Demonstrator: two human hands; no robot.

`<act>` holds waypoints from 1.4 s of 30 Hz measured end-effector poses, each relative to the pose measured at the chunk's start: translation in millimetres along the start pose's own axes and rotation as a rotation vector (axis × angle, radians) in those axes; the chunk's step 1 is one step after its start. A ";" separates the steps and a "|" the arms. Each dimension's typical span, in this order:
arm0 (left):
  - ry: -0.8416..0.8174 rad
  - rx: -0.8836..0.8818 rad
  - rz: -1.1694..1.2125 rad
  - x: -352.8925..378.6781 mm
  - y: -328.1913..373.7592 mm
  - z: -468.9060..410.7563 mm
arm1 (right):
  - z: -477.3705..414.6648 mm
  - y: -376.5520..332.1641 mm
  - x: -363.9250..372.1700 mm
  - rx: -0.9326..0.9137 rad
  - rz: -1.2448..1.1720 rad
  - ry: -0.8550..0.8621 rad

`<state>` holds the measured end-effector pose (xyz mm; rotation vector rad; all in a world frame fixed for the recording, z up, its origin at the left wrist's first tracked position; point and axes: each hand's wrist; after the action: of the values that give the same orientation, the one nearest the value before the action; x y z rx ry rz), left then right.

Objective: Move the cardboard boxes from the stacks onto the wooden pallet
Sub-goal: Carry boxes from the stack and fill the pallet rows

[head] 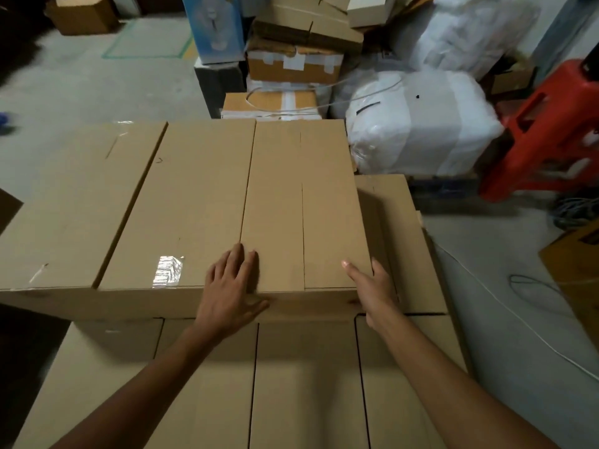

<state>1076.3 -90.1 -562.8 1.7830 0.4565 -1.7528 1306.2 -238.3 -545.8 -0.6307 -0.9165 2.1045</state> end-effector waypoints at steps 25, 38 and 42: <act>0.005 0.087 -0.196 6.2 -23.6 -22.8 | -25.3 -9.9 4.9 -0.032 0.162 -0.033; 0.023 0.126 -0.224 8.0 -21.2 -20.8 | -23.6 -11.8 10.5 -0.038 0.178 0.016; 0.020 0.124 -0.195 7.5 -22.7 -20.4 | -23.2 -23.9 7.4 0.008 0.249 -0.034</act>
<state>1078.7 -61.2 -574.9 1.8973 0.5572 -1.9357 1327.7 -211.9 -543.0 -0.7391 -0.8850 2.3435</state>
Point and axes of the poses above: each hand's wrist, its own z-axis away from the middle knuckle, its own x-axis out of the palm, y = z × x, and after that the axes turned 7 degrees about x, right-handed
